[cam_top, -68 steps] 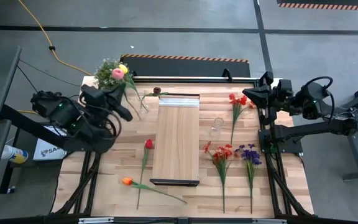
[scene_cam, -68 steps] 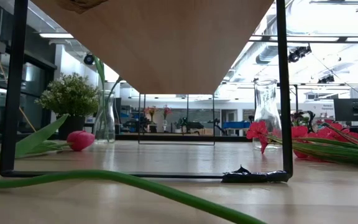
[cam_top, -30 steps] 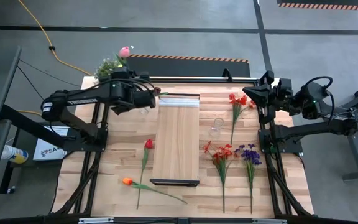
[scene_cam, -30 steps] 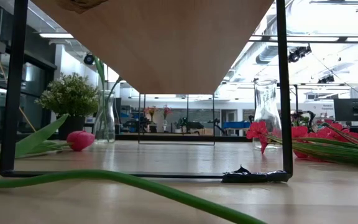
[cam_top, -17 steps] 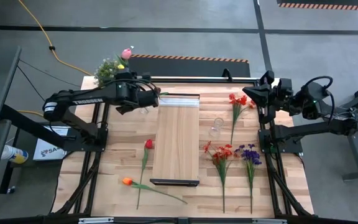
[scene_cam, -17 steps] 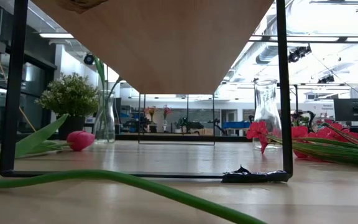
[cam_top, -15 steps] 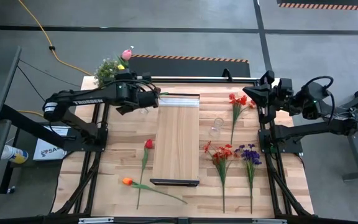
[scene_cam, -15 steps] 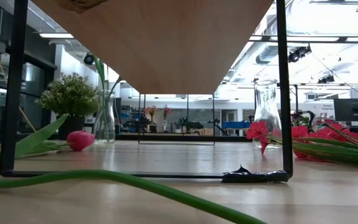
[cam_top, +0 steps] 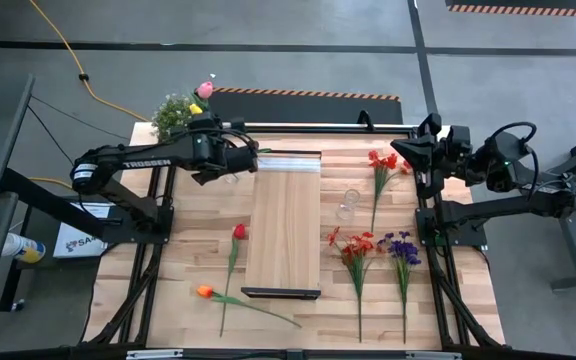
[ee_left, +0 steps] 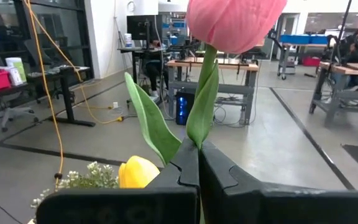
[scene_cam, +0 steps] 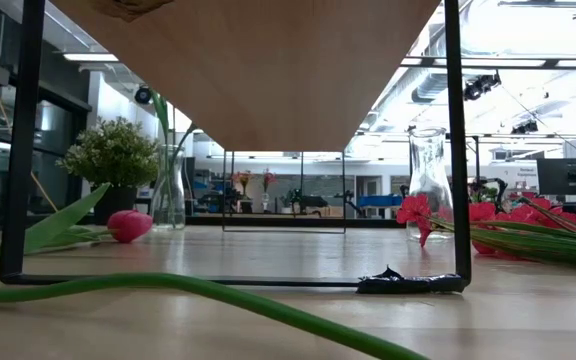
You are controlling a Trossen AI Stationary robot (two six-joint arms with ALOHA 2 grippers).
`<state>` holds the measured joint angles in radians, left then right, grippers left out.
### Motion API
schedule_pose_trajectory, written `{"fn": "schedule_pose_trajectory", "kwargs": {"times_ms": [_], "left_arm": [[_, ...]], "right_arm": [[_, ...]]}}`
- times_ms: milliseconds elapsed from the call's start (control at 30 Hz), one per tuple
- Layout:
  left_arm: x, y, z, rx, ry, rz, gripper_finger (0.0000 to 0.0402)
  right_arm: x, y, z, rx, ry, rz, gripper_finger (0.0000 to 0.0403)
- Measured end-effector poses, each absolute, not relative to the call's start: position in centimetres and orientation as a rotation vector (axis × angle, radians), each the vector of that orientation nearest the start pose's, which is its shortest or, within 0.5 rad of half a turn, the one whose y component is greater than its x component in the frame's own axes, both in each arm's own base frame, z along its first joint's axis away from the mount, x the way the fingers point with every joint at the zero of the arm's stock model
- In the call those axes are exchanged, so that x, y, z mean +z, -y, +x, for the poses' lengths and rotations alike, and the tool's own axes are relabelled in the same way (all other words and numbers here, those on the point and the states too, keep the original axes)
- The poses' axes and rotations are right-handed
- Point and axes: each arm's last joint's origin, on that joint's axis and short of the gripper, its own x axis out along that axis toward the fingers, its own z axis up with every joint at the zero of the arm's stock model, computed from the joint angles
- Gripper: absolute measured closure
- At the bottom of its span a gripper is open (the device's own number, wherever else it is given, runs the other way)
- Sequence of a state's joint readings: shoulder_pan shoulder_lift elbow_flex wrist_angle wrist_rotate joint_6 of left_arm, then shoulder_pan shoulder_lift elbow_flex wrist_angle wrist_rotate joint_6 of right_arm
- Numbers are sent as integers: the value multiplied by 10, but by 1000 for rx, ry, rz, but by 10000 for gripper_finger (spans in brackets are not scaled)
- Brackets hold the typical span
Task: Pick and place flowers into a vace then onto a shelf
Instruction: Put the pink flower into the left vase
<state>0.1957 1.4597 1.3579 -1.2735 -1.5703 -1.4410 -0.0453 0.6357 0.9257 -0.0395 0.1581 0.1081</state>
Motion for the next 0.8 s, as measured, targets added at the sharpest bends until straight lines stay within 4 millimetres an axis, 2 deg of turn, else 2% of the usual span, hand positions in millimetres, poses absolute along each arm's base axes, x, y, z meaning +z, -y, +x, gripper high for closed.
{"fn": "schedule_pose_trajectory", "kwargs": {"times_ms": [400,800], "left_arm": [[334,-74,244,1748,45,-56,305],[332,-73,245,1731,-14,-113,298]], "right_arm": [[412,10,118,-189,261,121,402],[412,10,118,-189,261,121,402]]}}
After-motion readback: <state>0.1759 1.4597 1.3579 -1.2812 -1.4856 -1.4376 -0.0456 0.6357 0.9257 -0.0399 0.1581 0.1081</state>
